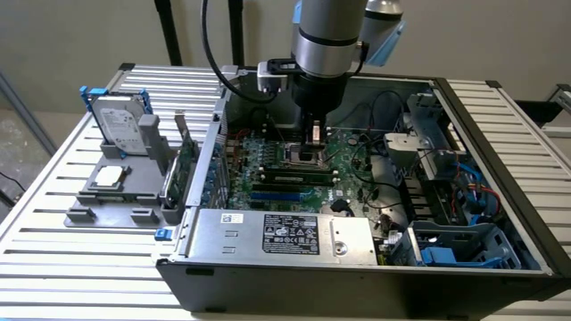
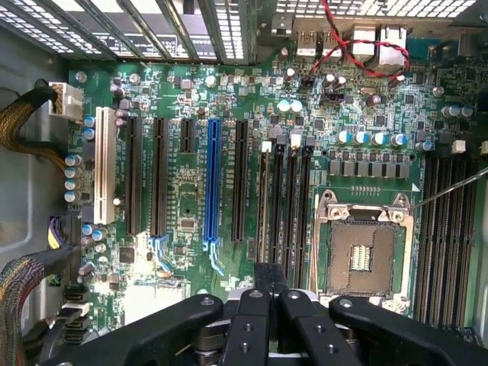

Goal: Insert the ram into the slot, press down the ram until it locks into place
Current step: 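Press down the ram until it locks into place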

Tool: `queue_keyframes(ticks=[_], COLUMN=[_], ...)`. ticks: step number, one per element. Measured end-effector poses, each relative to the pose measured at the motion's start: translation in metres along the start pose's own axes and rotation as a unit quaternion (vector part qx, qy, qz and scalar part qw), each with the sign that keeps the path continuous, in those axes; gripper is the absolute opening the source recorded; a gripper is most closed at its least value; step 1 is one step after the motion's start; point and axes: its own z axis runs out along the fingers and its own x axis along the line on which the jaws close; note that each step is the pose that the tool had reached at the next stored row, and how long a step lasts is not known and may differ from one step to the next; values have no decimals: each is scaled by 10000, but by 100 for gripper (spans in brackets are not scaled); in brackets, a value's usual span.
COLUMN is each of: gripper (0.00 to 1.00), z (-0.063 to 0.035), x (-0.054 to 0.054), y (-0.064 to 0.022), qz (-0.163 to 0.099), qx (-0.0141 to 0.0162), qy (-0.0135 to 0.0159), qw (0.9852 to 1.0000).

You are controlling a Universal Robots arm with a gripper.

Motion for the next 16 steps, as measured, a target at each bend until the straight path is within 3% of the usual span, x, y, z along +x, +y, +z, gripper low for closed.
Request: queue_keyframes(ticks=[4,8,13,16], gripper=[11,11,11,11], z=[0,0,0,1], x=[0,1,0,0], y=[0,0,0,0], qz=[329,671,1117,1388], qx=[-6,-13,-23,-28], qy=[-9,-18,-29,-36], qw=[9995,9977,9937,9903])
